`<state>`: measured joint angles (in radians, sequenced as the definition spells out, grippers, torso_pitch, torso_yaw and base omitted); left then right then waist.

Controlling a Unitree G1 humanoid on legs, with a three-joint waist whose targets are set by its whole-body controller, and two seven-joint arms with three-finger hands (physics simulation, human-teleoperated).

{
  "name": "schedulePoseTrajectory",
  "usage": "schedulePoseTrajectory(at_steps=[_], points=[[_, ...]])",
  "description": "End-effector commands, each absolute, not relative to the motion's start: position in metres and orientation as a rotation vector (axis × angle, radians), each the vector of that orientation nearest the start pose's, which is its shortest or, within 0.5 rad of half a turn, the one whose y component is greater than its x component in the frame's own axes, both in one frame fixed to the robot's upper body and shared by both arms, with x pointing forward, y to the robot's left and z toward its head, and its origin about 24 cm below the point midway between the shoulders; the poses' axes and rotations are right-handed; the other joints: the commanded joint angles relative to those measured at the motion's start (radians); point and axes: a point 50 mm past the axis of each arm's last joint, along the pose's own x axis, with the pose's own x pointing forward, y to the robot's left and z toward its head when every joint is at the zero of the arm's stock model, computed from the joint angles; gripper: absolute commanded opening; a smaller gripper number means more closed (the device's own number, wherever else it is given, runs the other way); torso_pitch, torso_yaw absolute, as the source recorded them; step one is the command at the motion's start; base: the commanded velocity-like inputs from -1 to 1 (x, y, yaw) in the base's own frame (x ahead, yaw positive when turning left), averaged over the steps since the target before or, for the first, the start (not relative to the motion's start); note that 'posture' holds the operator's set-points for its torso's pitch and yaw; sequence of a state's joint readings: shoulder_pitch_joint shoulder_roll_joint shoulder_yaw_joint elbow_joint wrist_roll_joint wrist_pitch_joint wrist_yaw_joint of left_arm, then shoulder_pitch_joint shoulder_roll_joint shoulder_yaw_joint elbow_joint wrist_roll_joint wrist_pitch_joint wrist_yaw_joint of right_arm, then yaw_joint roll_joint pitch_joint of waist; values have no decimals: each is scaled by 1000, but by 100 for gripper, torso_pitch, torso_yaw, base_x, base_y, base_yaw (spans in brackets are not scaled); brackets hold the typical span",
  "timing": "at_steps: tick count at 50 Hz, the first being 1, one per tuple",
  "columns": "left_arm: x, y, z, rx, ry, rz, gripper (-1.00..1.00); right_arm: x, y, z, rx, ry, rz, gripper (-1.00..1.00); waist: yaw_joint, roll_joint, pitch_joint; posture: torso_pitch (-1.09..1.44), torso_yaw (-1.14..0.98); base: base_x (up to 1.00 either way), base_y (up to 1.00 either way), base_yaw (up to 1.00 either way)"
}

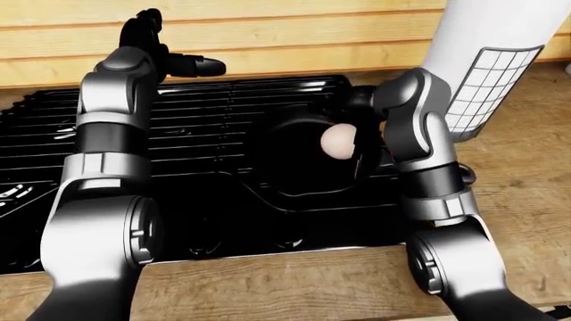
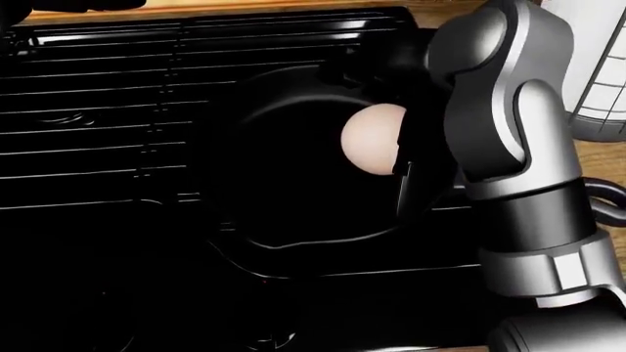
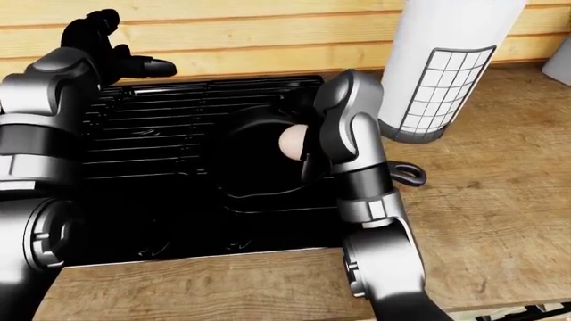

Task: Pick the egg from the pan and place it in the bowl.

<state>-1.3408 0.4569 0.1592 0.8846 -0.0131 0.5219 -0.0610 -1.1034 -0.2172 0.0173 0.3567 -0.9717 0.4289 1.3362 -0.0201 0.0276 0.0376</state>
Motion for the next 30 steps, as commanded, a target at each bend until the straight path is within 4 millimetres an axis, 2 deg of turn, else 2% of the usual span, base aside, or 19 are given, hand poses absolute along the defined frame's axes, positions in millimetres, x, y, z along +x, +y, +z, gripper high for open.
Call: schedulePoseTrajectory(at_steps=[1,5,6,8,10,12,13,14,15,16,26,30], points=[[409,218,319,149,-87,146,100,368,-113,263,-1107,311,714,100,0,4,-30,0,0,0,0,0],[409,218,319,150,-86,145,100,368,-114,260,-1109,319,716,100,1,3,-31,0,0,0,0,0],[409,218,319,150,-86,145,100,369,-114,260,-1109,319,716,69,1,2,-31,0,0,0,0,0],[409,217,319,150,-87,144,100,368,-114,260,-1108,320,716,44,1,2,-31,0,0,0,0,0],[410,217,320,149,-88,144,100,368,-114,259,-1108,321,716,-15,2,1,-31,0,0,0,0,0],[410,217,320,149,-89,144,100,367,-114,259,-1109,321,717,-19,2,0,-32,0,0,0,0,0],[410,218,321,148,-90,144,100,367,-114,259,-1109,322,717,-29,2,-1,-32,0,0,0,0,0],[410,218,321,148,-90,144,100,367,-114,259,-1109,323,718,-44,2,-1,-33,0,0,0,0,0],[410,218,321,148,-91,144,100,367,-114,258,-1109,325,720,-86,2,-1,-34,0,0,0,0,0],[410,218,321,148,-92,144,100,367,-114,258,-1110,326,720,-100,3,-1,-33,0,0,0,0,0],[409,217,323,146,-98,140,100,368,-114,268,-1136,290,696,-100,5,4,-35,0,0,0,0,0],[409,217,323,149,-98,140,100,369,-117,288,-1130,242,658,-100,4,6,-35,0,0,0,0,0]])
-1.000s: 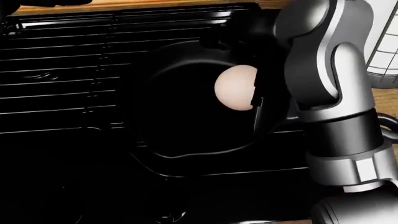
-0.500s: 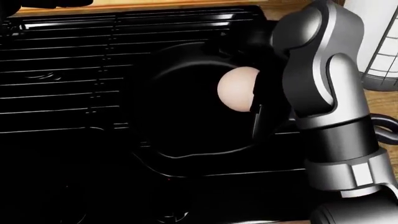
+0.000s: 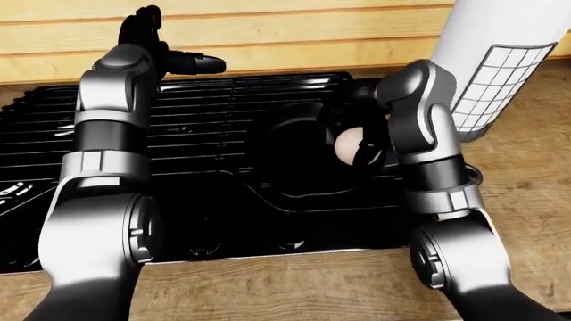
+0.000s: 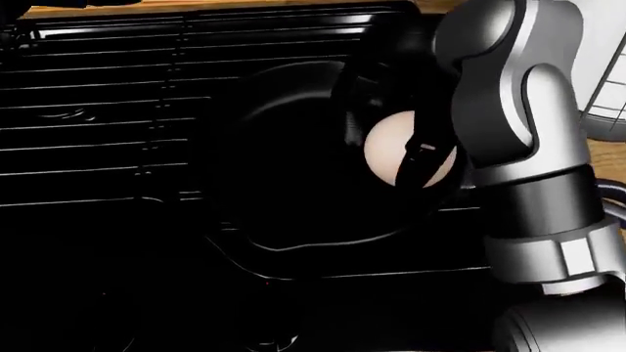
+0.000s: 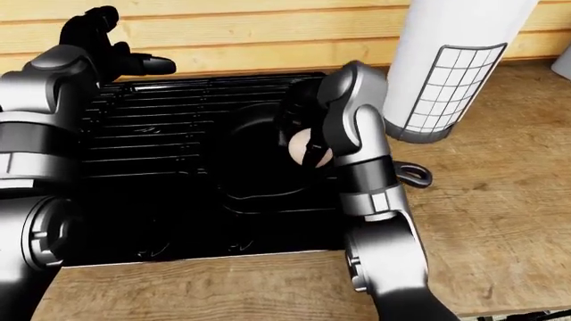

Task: Pick the egg from the pan and place it in the bowl.

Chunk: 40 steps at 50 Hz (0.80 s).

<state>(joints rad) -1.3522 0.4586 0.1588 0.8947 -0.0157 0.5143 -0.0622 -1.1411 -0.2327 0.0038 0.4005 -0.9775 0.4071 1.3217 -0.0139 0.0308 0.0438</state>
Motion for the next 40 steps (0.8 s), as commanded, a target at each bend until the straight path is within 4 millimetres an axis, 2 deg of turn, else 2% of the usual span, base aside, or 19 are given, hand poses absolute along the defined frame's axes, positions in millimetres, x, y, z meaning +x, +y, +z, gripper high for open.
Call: schedulePoseTrajectory(at_steps=[1,3,13,17,20,24,31,40], points=[[409,217,323,149,-97,141,100,369,-118,294,-1128,230,647,-100,-2,3,-41,0,0,0,0,0],[409,216,324,150,-99,140,100,371,-120,306,-1125,206,616,-100,-3,4,-39,0,0,0,0,0],[408,218,323,152,-99,144,100,375,-132,337,-1072,139,511,-100,-8,3,-31,0,0,0,0,0],[408,219,324,152,-99,147,100,372,-141,368,-932,13,483,-100,-6,1,-29,0,0,0,0,0],[407,219,328,151,-103,148,100,373,-151,380,-855,-9,429,-100,-5,0,-27,0,0,0,0,0],[405,219,333,153,-110,148,100,373,-158,388,-780,-35,406,-100,-2,-5,-24,0,0,0,0,0],[403,217,338,151,-117,143,100,373,-166,394,-768,-60,373,-100,1,-12,-22,0,0,0,0,0],[401,218,340,157,-116,144,100,376,-171,388,-763,-69,354,-100,4,-12,-22,0,0,0,0,0]])
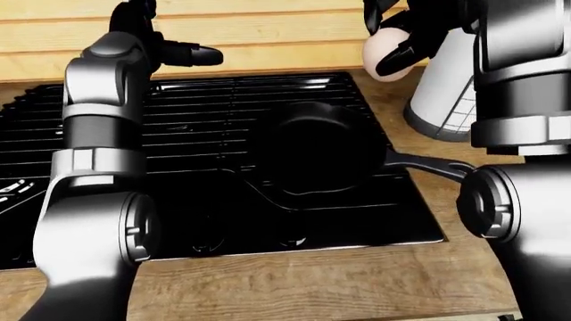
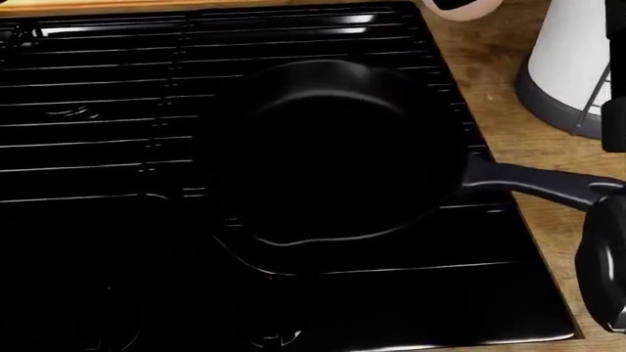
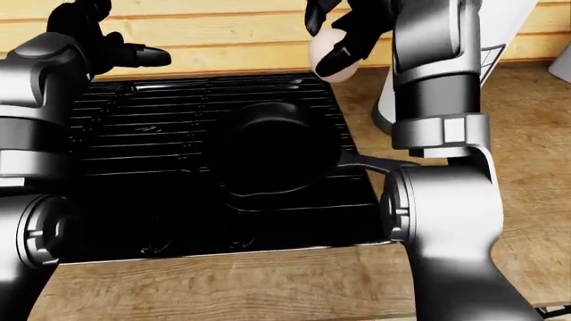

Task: Pick the egg from the pan and place it in the bowl.

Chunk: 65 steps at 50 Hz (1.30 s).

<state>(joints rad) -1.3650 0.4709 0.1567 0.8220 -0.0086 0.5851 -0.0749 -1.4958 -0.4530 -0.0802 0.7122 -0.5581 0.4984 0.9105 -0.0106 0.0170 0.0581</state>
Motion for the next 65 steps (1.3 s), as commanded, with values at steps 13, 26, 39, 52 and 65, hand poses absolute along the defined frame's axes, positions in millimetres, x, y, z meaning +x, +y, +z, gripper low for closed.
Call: schedulePoseTrajectory(at_steps=[13,26,39,52,65], points=[[398,216,342,161,-123,141,100,378,-171,384,-758,-67,365,-100,3,-57,-98,0,0,-3,20,0],[398,214,342,167,-125,140,100,378,-172,379,-762,-56,374,-100,-2,74,-45,0,0,-10,46,0],[397,216,345,169,-129,140,100,379,-168,380,-772,-59,386,-100,-9,2,-2,0,0,-2,8,0],[397,213,345,170,-131,135,100,378,-171,380,-771,-58,374,-100,19,-76,-64,0,0,0,14,0],[397,213,346,168,-131,135,100,377,-171,379,-765,-59,382,-100,-29,40,-35,0,0,0,16,0]])
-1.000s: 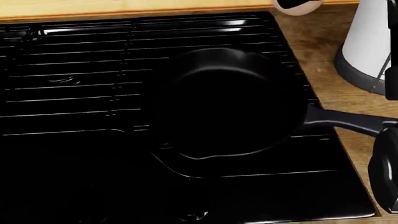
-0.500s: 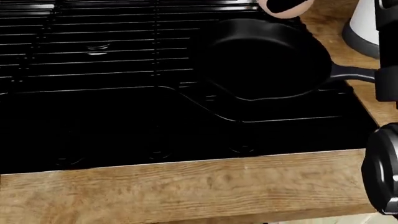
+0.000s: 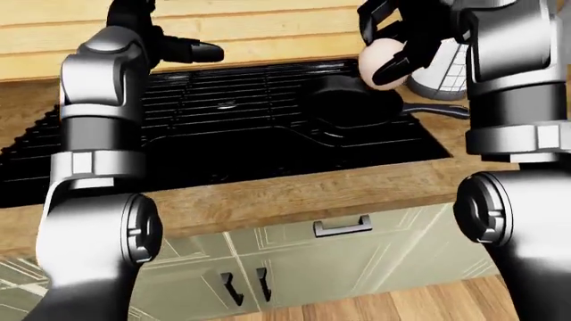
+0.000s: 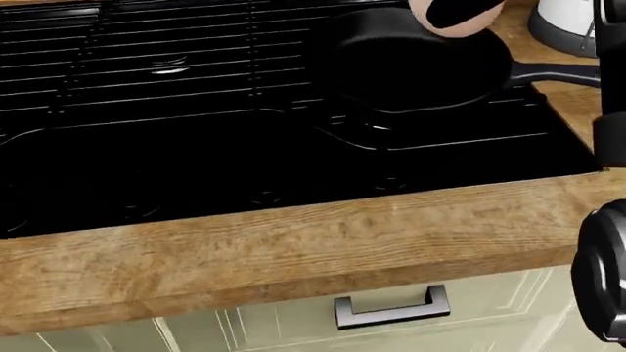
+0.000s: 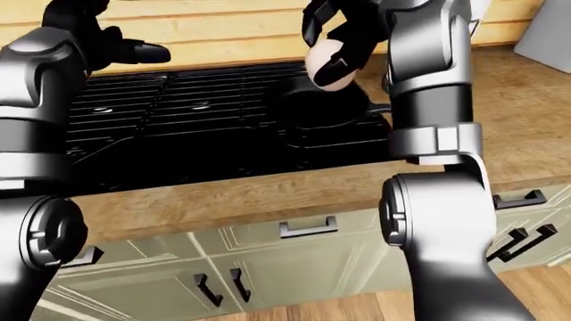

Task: Pick the egg from the pan and place it in the bowl.

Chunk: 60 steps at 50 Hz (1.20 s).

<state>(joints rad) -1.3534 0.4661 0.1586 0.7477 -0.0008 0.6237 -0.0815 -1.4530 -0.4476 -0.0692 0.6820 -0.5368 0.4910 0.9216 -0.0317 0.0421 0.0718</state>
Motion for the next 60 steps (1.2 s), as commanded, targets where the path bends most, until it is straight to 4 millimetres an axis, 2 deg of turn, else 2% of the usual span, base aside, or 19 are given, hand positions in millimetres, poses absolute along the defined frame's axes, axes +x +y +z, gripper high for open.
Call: schedulePoseTrajectory(at_steps=[1,2,9,10,12,17,19,21,22,24,31,34,35,38,43,45,47,53,60], points=[[396,212,346,168,-131,135,100,377,-172,379,-767,-58,382,-100,-3,22,-55,0,0,0,10,0],[396,212,346,168,-132,135,100,377,-172,380,-767,-58,382,-100,-3,20,-58,0,0,0,24,0],[396,212,345,168,-132,135,100,377,-171,379,-768,-56,383,-100,15,-108,-55,0,0,0,30,0],[396,213,345,168,-132,136,100,377,-171,379,-768,-56,383,-100,9,-75,-59,0,0,0,31,0],[396,212,346,168,-132,135,100,377,-171,379,-769,-56,384,-100,21,-87,-72,0,0,0,30,0],[396,212,346,169,-132,135,100,377,-170,380,-773,-56,387,-100,23,-39,-60,0,0,0,31,0],[396,213,346,170,-132,135,100,377,-170,380,-774,-55,389,-100,17,-4,-57,0,0,0,37,0],[396,213,347,170,-134,136,100,377,-169,380,-775,-56,391,-100,12,74,-78,0,0,0,41,0],[396,213,347,170,-134,137,100,377,-169,380,-776,-56,391,-100,13,36,-71,0,0,0,43,0],[395,214,348,172,-136,138,100,377,-168,380,-776,-55,393,-100,10,31,-64,0,0,0,43,0],[395,214,351,172,-142,141,100,378,-167,381,-775,-55,397,-100,8,-49,-55,0,0,0,42,0],[396,214,350,173,-143,141,100,378,-167,380,-775,-55,398,-100,14,-113,-65,0,0,0,43,0],[396,214,350,173,-143,141,100,378,-168,380,-776,-55,397,-100,10,-78,-59,0,0,0,41,0],[395,213,352,173,-145,141,100,377,-168,381,-774,-56,395,-100,18,-93,-81,0,0,0,42,0],[395,212,352,173,-146,140,100,376,-169,381,-772,-57,395,-100,24,-50,-58,0,0,0,43,0],[394,212,352,173,-147,139,100,375,-170,381,-773,-57,394,-100,19,-10,-57,0,0,0,43,0],[394,212,352,172,-147,140,100,375,-170,381,-772,-57,395,-100,14,78,-77,0,0,0,42,0],[394,212,353,172,-149,141,100,375,-170,380,-771,-56,397,-100,12,2,-65,0,0,0,42,0],[395,214,351,171,-149,144,100,375,-169,380,-771,-55,398,-100,6,-51,-57,0,0,0,43,0]])
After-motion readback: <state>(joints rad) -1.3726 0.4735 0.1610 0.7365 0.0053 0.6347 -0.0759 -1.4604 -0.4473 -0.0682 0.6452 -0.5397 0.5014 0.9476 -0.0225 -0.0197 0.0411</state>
